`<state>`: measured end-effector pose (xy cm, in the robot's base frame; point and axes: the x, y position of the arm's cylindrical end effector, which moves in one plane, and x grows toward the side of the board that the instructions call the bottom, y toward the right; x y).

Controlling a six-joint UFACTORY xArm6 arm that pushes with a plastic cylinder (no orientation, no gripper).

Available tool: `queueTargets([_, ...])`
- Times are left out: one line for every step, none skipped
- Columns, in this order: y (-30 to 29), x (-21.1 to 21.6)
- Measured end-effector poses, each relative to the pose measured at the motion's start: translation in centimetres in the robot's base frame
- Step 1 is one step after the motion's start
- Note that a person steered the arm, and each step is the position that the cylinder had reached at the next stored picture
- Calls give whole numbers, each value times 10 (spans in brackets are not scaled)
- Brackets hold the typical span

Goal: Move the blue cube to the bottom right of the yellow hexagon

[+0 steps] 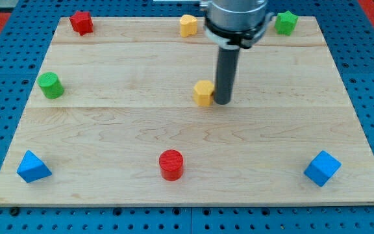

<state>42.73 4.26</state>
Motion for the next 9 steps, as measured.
queueTargets([-27,-11])
queueTargets([-35,-17])
queueTargets([-9,1])
queueTargets([38,76])
queueTargets([47,155])
queueTargets([88,192])
queueTargets([178,190])
queueTargets([182,171])
queueTargets([152,138])
